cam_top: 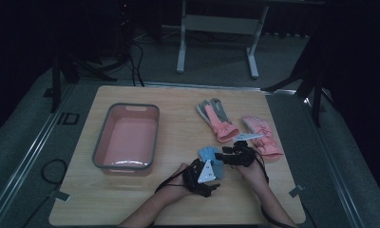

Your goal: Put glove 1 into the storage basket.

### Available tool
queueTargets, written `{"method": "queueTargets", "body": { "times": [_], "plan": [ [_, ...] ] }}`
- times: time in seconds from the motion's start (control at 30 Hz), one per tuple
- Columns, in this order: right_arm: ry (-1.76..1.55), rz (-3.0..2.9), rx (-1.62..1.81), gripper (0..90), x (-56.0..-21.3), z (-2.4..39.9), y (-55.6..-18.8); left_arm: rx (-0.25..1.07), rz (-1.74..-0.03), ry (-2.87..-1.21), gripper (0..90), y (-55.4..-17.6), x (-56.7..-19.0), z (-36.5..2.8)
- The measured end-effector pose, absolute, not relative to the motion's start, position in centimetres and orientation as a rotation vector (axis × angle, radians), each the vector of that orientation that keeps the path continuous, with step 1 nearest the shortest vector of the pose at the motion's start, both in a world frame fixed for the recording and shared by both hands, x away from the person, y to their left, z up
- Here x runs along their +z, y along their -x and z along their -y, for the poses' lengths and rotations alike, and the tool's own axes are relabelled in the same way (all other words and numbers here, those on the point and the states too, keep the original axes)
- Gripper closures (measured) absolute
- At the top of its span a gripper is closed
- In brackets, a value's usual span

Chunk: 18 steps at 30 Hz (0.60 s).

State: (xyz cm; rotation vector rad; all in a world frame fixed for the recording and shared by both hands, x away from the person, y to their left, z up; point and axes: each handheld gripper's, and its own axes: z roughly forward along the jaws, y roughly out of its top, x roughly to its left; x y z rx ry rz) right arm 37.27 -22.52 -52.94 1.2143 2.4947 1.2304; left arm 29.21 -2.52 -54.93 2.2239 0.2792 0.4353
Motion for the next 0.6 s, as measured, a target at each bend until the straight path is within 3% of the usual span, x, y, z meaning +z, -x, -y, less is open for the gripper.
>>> {"method": "queueTargets", "body": {
  "times": [0.43,0.53,0.6],
  "plan": [
    [-1.228,-2.493,1.134,37.9,-55.0,20.7,-37.5,0.504,-0.168,-2.327,43.7,-29.4,-55.6,2.7],
    [-1.191,-2.495,1.114,40.8,-55.0,20.4,-37.2,0.528,-0.160,-2.339,53.0,-29.3,-55.5,2.7],
    [-1.171,-2.504,1.108,48.7,-55.0,20.2,-37.1,0.507,-0.185,-2.344,60.0,-29.6,-55.5,2.5]
  ]
}}
